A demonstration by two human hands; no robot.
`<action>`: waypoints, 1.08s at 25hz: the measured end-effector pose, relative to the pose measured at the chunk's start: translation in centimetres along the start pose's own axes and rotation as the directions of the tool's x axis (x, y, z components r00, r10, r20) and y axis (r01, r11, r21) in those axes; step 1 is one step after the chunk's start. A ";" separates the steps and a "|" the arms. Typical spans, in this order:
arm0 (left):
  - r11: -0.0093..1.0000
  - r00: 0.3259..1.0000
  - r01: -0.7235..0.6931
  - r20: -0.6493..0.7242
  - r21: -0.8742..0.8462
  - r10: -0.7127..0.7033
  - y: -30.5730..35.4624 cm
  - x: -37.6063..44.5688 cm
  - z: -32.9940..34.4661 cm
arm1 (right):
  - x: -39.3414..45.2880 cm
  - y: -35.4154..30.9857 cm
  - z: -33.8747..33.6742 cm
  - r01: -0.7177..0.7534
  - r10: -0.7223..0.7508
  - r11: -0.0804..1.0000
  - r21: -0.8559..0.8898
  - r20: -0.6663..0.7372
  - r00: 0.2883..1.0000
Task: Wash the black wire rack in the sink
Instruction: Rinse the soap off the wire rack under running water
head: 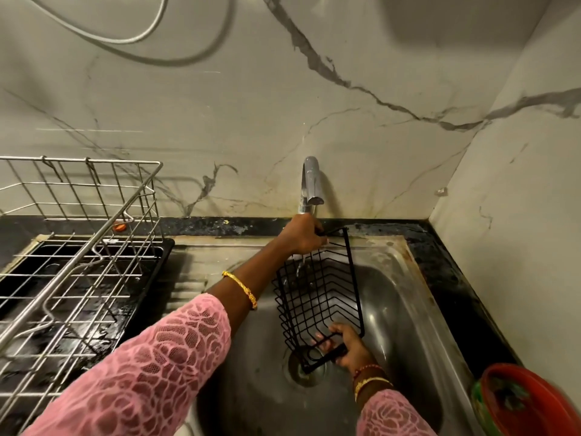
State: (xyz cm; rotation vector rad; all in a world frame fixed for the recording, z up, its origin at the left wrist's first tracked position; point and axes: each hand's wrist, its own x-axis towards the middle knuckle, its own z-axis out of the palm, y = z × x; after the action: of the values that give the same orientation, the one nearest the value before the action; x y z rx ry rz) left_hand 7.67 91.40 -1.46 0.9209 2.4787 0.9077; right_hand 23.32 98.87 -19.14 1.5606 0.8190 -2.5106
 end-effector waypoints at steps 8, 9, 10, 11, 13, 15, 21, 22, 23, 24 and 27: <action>0.993 0.991 -0.091 0.091 -0.069 0.098 -0.1 -1.1 -1.4 | 0.8 1.3 1.2 0.039 -0.036 0.998 0.050 -0.057 0.998; 0.992 0.992 -0.091 0.079 -0.089 0.098 -0.2 -1.5 -1.4 | 0.4 1.4 1.3 0.034 -0.036 0.999 -0.026 -0.074 0.997; 0.990 0.993 -0.092 0.062 -0.103 0.099 -0.3 -2.0 -1.4 | -0.2 1.4 1.5 0.021 -0.034 0.990 -0.141 -0.087 0.996; 0.989 0.994 -0.097 0.041 -0.112 0.102 -0.4 -2.6 -1.4 | -1.2 1.2 1.9 0.006 -0.036 0.955 -0.298 -0.096 0.995; 0.992 0.996 -0.091 0.004 -0.090 0.091 -0.7 -3.8 -1.6 | -3.3 0.1 2.8 0.019 -0.084 0.799 -0.601 -0.080 0.993; 0.995 0.999 -0.037 -0.040 -0.088 0.034 -1.3 -5.2 -1.8 | -5.5 -2.1 4.4 0.117 -0.186 0.667 -0.735 -0.013 0.982; 0.802 0.897 0.266 -0.167 -0.534 -0.409 -2.6 -9.5 -1.7 | -7.9 -8.0 11.2 0.481 -0.371 0.702 -0.526 0.307 0.876; 0.730 0.870 0.303 -0.135 -0.613 -0.475 -2.8 -10.1 -1.7 | -7.7 -8.5 12.5 0.462 -0.309 0.729 -0.505 0.360 0.881; 0.663 0.854 0.323 -0.095 -0.675 -0.512 -3.0 -10.7 -1.7 | -7.3 -8.9 13.6 0.418 -0.230 0.768 -0.484 0.401 0.887; 0.616 0.849 0.334 -0.056 -0.714 -0.526 -3.3 -11.2 -1.5 | -7.0 -9.4 14.7 0.372 -0.160 0.805 -0.462 0.435 0.886; 0.575 0.857 0.364 0.021 -0.733 -0.515 -3.3 -12.2 -0.7 | -6.2 -10.3 16.9 0.354 -0.100 0.750 -0.558 0.434 0.895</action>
State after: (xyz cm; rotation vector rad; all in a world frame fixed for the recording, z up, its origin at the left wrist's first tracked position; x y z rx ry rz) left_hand 14.73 80.88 -2.03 -0.0794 2.0029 1.6416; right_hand 9.14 98.36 -3.94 0.7537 1.6384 -2.1888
